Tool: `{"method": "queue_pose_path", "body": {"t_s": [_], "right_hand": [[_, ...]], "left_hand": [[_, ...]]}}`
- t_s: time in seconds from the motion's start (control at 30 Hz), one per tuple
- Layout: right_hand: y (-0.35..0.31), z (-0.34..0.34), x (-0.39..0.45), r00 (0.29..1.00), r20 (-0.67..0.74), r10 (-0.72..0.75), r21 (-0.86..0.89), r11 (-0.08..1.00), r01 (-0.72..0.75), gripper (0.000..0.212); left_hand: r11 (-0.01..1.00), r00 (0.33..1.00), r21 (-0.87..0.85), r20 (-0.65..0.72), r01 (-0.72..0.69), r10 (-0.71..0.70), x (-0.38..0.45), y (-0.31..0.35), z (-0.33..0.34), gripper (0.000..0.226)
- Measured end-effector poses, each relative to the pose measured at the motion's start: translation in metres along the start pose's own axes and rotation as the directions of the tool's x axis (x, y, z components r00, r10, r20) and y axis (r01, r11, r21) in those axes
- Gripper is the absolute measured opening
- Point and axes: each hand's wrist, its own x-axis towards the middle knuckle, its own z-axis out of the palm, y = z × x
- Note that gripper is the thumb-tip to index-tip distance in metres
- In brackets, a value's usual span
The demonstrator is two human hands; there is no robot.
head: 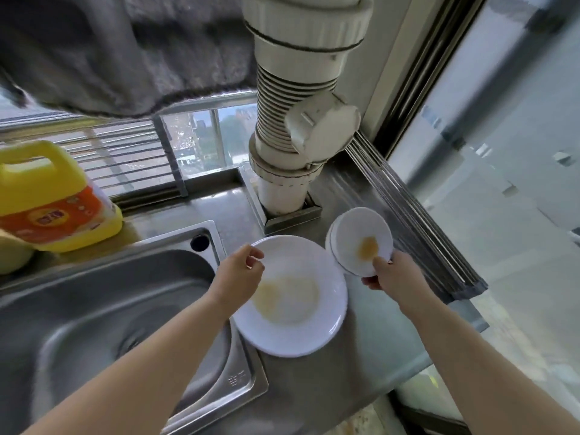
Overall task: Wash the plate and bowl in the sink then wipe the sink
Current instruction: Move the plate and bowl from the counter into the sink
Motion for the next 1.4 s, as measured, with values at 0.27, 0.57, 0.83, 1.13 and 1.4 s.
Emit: {"method": "queue_pose_path", "body": {"t_s": [0.27,0.57,0.83,1.13,1.4], "right_hand": [[-0.009,0.090,-0.022,0.925,0.378,0.046,-0.311,0.947,0.080,0.026],[-0.001,0.095,-0.024,0.935,0.353,0.016,-0.299,0.949,0.097,0.023],[0.024,0.050,-0.005,0.988,0.097,-0.122,-0.543,0.825,0.156,0.042],[0.051,0.064,0.008,0.979,0.195,0.056,-0.466,0.884,0.042,0.024],[0.038,0.067,-0.001,0.968,0.238,-0.080,-0.443,0.878,0.181,0.019]], "left_hand": [[0.992,0.990,-0.041,-0.070,0.122,-0.124,-0.018,-0.041,-0.020,0.014],[0.996,0.992,-0.016,-0.088,0.088,-0.089,-0.024,-0.048,-0.026,0.009],[0.982,0.992,0.145,-0.056,0.123,-0.116,-0.017,-0.058,-0.028,0.011],[0.948,0.974,0.247,0.053,0.199,-0.218,-0.016,-0.062,-0.014,0.014],[0.940,0.973,0.258,-0.006,0.225,-0.231,-0.027,-0.069,-0.021,0.024]]}}
